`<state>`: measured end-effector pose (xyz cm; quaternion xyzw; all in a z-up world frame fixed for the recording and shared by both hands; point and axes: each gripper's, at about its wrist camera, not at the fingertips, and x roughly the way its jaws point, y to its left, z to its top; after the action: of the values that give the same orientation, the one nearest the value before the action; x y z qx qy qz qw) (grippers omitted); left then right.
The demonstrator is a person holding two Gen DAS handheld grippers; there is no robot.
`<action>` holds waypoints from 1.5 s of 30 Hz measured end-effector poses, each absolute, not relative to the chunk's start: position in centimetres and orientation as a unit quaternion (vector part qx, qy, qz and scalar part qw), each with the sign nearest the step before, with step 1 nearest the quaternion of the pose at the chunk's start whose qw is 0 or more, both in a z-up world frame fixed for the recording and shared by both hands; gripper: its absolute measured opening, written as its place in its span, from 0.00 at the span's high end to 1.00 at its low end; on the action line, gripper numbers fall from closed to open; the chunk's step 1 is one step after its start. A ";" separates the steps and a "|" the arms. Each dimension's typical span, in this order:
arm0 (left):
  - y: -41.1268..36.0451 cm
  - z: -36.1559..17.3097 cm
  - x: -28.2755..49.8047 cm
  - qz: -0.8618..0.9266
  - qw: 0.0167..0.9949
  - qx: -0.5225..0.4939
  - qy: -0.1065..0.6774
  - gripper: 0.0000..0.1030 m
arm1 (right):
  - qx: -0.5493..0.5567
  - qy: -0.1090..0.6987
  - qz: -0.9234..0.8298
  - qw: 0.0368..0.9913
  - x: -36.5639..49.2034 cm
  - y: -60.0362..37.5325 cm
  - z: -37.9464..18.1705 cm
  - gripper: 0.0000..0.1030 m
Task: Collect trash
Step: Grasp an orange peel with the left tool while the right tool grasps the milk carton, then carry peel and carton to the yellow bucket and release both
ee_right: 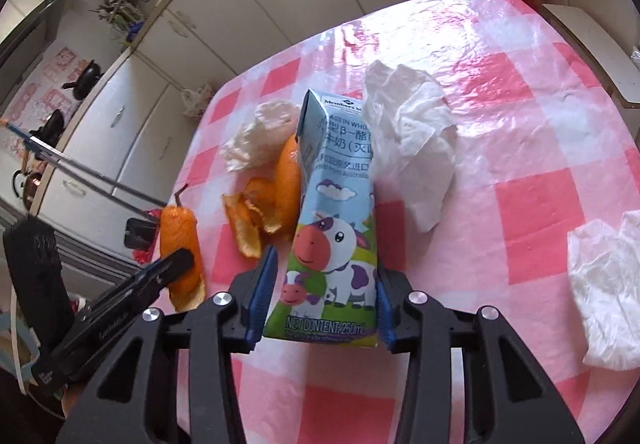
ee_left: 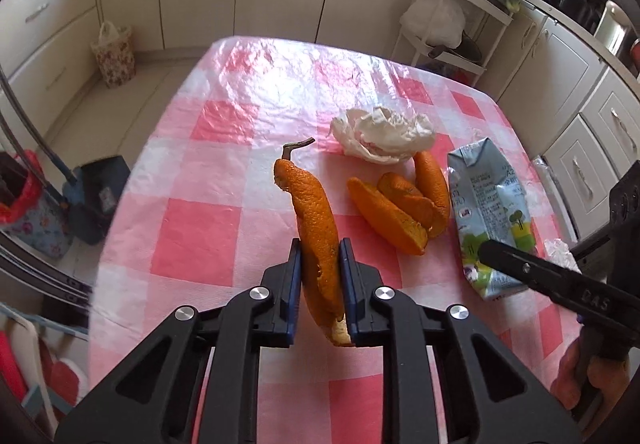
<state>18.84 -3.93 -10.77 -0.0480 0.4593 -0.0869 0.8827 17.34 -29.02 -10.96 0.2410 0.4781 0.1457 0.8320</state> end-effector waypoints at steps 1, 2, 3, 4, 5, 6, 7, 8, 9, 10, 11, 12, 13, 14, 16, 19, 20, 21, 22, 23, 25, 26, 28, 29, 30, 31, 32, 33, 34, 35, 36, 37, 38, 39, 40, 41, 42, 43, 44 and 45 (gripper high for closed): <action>-4.0 -10.4 18.5 -0.084 0.887 -0.040 0.453 0.83 | 0.243 0.475 0.151 0.832 16.8 -29.2 -10.8 0.58; -4.3 -9.9 18.1 -0.079 0.893 -0.025 0.442 0.83 | 0.250 0.471 0.159 0.831 16.1 -29.4 -10.5 0.58; -4.5 -9.4 17.7 -0.076 0.897 -0.016 0.434 0.83 | 0.257 0.467 0.166 0.830 15.5 -29.7 -10.2 0.58; -4.8 -9.0 17.3 -0.074 0.902 -0.005 0.426 0.83 | 0.261 0.463 0.170 0.829 15.2 -29.9 -10.1 0.58; -4.9 -8.6 17.0 -0.074 0.905 0.001 0.420 0.83 | 0.268 0.457 0.176 0.830 14.4 -30.3 -9.7 0.58; -5.2 -8.0 16.5 -0.073 0.909 0.012 0.410 0.83 | 0.273 0.453 0.179 0.830 13.8 -30.6 -9.5 0.58; -5.5 -7.6 16.2 -0.073 0.912 0.019 0.404 0.83 | 0.278 0.447 0.184 0.830 13.1 -31.1 -9.2 0.58; -5.7 -7.2 15.8 -0.073 0.914 0.026 0.399 0.83 | 0.282 0.443 0.186 0.830 12.6 -31.4 -9.0 0.58; -6.1 -6.7 15.4 -0.075 0.916 0.034 0.391 0.83 | 0.287 0.438 0.189 0.831 11.9 -31.9 -8.7 0.58; -6.2 -6.4 15.0 -0.077 0.918 0.038 0.387 0.83 | 0.290 0.434 0.189 0.832 11.3 -32.3 -8.5 0.58; -6.6 -6.1 14.7 -0.079 0.919 0.042 0.384 0.83 | 0.294 0.430 0.189 0.833 10.7 -32.7 -8.3 0.58; -7.0 -5.7 14.3 -0.082 0.920 0.047 0.379 0.83 | 0.298 0.425 0.188 0.834 10.0 -33.2 -8.1 0.58; -7.4 -5.5 14.0 -0.087 0.921 0.049 0.377 0.83 | 0.301 0.421 0.187 0.835 9.3 -33.7 -8.0 0.58; -7.8 -5.2 13.6 -0.092 0.921 0.050 0.374 0.83 | 0.304 0.416 0.184 0.837 8.5 -34.4 -7.7 0.58; -8.8 -4.5 12.7 -0.103 0.922 0.058 0.368 0.83 | 0.307 0.409 0.176 0.841 7.2 -35.4 -7.5 0.58; -10.4 -3.8 11.5 -0.121 0.922 0.064 0.361 0.83 | 0.310 0.398 0.158 0.849 5.0 -37.2 -7.5 0.58; -11.0 -3.5 11.1 -0.126 0.922 0.067 0.360 0.83 | 0.312 0.395 0.150 0.851 4.2 -38.1 -7.5 0.58; -11.7 -3.2 10.7 -0.134 0.921 0.069 0.358 0.83 | 0.314 0.392 0.144 0.853 3.5 -38.8 -7.5 0.58; -12.4 -2.9 10.3 -0.140 0.921 0.071 0.357 0.83 | 0.317 0.389 0.136 0.854 2.8 -39.7 -7.6 0.58; -13.1 -2.7 9.9 -0.147 0.920 0.073 0.355 0.83 | 0.319 0.386 0.127 0.856 1.9 -40.7 -7.7 0.58; -14.9 -2.1 9.2 -0.165 0.918 0.077 0.352 0.83 | 0.321 0.380 0.109 0.860 0.6 -42.2 -7.9 0.58; -15.8 -1.8 8.8 -0.174 0.917 0.079 0.351 0.83 | 0.322 0.378 0.101 0.862 0.0 -42.9 -7.9 0.58; -18.0 -1.2 7.8 -0.194 0.913 0.089 0.348 0.83 | 0.324 0.375 0.079 0.865 -1.4 -44.6 -8.3 0.58; -19.0 -1.0 7.4 -0.203 0.911 0.094 0.347 0.83 | 0.326 0.374 0.067 0.866 -2.0 -45.4 -8.6 0.58; -20.4 -0.8 6.9 -0.215 0.908 0.100 0.346 0.83 | 0.329 0.373 0.057 0.866 -2.7 -46.3 -8.9 0.58; -21.5 -0.6 6.5 -0.224 0.906 0.104 0.345 0.83 | 0.332 0.373 0.048 0.865 -3.4 -47.1 -9.3 0.58; -22.6 -0.5 6.1 -0.234 0.902 0.107 0.346 0.83 | 0.334 0.374 0.036 0.864 -4.0 -48.0 -9.7 0.58; -23.8 -0.4 5.8 -0.246 0.898 0.107 0.349 0.83 | 0.335 0.376 0.022 0.864 -4.6 -48.9 -10.3 0.58; -25.1 -0.4 5.6 -0.259 0.893 0.106 0.353 0.83 | 0.337 0.377 0.014 0.863 -5.0 -49.2 -10.6 0.58; -25.9 -0.4 5.4 -0.269 0.888 0.103 0.358 0.83 | 0.340 0.379 0.003 0.860 -5.5 -50.0 -11.2 0.58; -27.2 -0.4 5.4 -0.285 0.880 0.097 0.367 0.83 | 0.343 0.381 -0.005 0.859 -5.9 -50.5 -11.7 0.58; -28.4 -0.5 5.3 -0.300 0.872 0.089 0.377 0.83 | 0.346 0.385 -0.015 0.856 -6.3 -51.1 -12.4 0.58; -29.3 -0.6 5.2 -0.308 0.867 0.086 0.382 0.83 | 0.347 0.387 -0.023 0.854 -6.5 -51.6 -12.8 0.58; -30.8 -0.8 4.9 -0.320 0.861 0.085 0.387 0.83 | 0.348 0.390 -0.032 0.852 -7.1 -52.4 -13.5 0.58; -32.1 -0.9 4.6 -0.327 0.857 0.086 0.389 0.83 | 0.350 0.393 -0.040 0.849 -7.5 -53.1 -14.1 0.58; -33.2 -1.0 4.4 -0.334 0.853 0.090 0.391 0.83 | 0.351 0.397 -0.049 0.847 -7.6 -53.5 -14.7 0.58; -34.7 -1.3 4.2 -0.344 0.847 0.092 0.395 0.83 | 0.350 0.400 -0.055 0.845 -7.8 -54.0 -15.2 0.58; -36.1 -1.7 4.1 -0.352 0.840 0.094 0.401 0.83 | 0.349 0.403 -0.061 0.844 -8.0 -54.7 -15.7 0.58; -37.3 -2.1 4.1 -0.357 0.836 0.096 0.407 0.83 | 0.350 0.406 -0.066 0.842 -8.0 -55.0 -16.3 0.58; -38.5 -2.6 4.2 -0.361 0.831 0.099 0.412 0.83 | 0.352 0.408 -0.069 0.839 -8.0 -55.3 -16.7 0.58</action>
<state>4.22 -38.47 -2.64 0.0991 0.4125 -0.3605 0.8307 -7.96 -55.34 -16.68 0.3520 0.4083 -0.0693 0.8394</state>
